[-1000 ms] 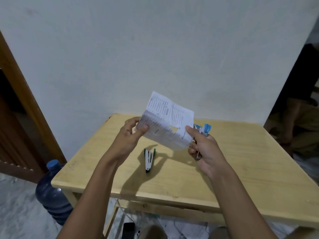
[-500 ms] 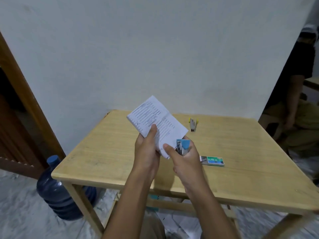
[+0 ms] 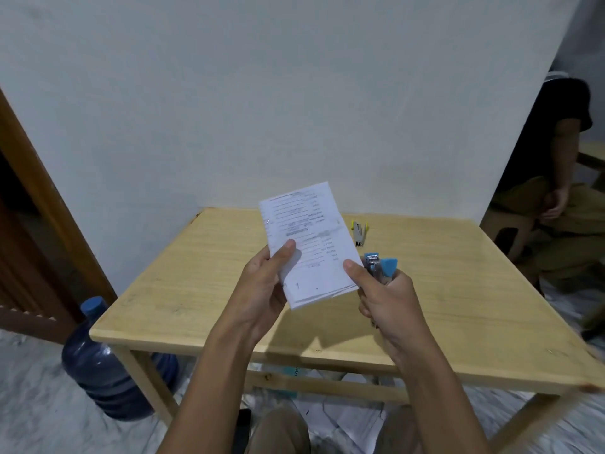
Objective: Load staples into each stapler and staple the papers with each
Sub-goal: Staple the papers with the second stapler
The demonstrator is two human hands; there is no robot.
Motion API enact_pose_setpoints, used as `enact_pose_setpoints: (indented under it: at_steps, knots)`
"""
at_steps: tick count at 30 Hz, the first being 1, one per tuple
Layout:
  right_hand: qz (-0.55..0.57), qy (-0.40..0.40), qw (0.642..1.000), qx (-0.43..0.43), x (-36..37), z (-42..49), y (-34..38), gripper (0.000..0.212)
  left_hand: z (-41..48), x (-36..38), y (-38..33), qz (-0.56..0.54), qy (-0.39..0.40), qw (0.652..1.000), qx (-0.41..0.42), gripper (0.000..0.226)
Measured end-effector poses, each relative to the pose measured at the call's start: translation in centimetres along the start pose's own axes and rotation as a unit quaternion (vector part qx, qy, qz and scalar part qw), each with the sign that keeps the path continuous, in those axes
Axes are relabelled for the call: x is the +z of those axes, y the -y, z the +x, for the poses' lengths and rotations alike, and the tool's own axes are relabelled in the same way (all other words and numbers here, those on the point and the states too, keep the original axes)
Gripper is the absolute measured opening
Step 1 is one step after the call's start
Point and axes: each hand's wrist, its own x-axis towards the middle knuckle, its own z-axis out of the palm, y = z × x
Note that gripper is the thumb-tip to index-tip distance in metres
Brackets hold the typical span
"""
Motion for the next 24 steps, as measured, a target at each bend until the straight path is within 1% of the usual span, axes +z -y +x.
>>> enact_pose_setpoints:
  at_steps: [2,4,7,8,10,11,13,15,17,19,21,23,24]
  knots:
    - [0.011,-0.03,0.999,-0.018,0.1,0.0,-0.5,0.015,-0.3,0.2,0.7,0.014,0.012,1.0,-0.024,0.046]
    - [0.023,-0.047,0.998,-0.023,0.2,-0.1,-0.9,0.016,-0.6,0.3,1.7,0.037,0.021,0.998,-0.038,0.045]
    - [0.042,-0.033,0.999,-0.006,0.3,-0.4,-1.2,0.012,-0.8,0.0,2.4,0.054,-0.002,0.998,-0.024,0.036]
    - [0.046,-0.025,0.999,0.0,0.4,-0.6,-1.3,0.014,-0.7,-0.1,2.5,0.053,-0.013,0.998,-0.018,0.034]
    - [0.05,-0.023,0.998,0.007,0.6,-0.8,-1.6,0.028,-0.6,-0.3,2.6,0.031,-0.027,0.999,-0.008,0.035]
    - [0.054,-0.03,0.998,0.007,0.8,-0.9,-1.8,0.027,-0.6,-0.2,2.7,0.011,-0.028,1.0,-0.006,0.036]
    - [0.072,-0.046,0.996,0.001,1.3,-0.9,-2.2,0.015,-0.9,0.0,3.2,-0.028,-0.02,0.999,-0.009,0.035]
    - [0.081,-0.052,0.995,-0.007,1.8,-1.0,-2.5,0.016,-1.4,0.5,3.7,-0.047,-0.013,0.999,-0.022,0.025]
    - [0.073,-0.053,0.996,-0.008,1.9,-1.0,-2.9,0.02,-1.7,0.9,4.3,-0.047,-0.023,0.998,-0.025,0.018]
    - [0.045,-0.051,0.998,-0.002,2.0,-1.1,-3.1,0.025,-1.9,1.1,4.8,-0.028,-0.043,0.999,-0.014,0.017]
    - [0.014,-0.042,0.999,-0.002,1.7,-1.2,-3.4,0.02,-1.9,1.2,5.0,-0.014,-0.061,0.998,0.005,0.016]
    - [0.006,-0.011,1.0,0.004,1.3,-1.3,-3.6,0.019,-1.9,1.3,4.9,-0.015,-0.079,0.997,0.023,0.014]
    - [0.002,0.018,1.0,0.009,1.0,-1.4,-3.6,0.02,-1.9,1.4,4.8,-0.019,-0.088,0.995,0.031,0.013]
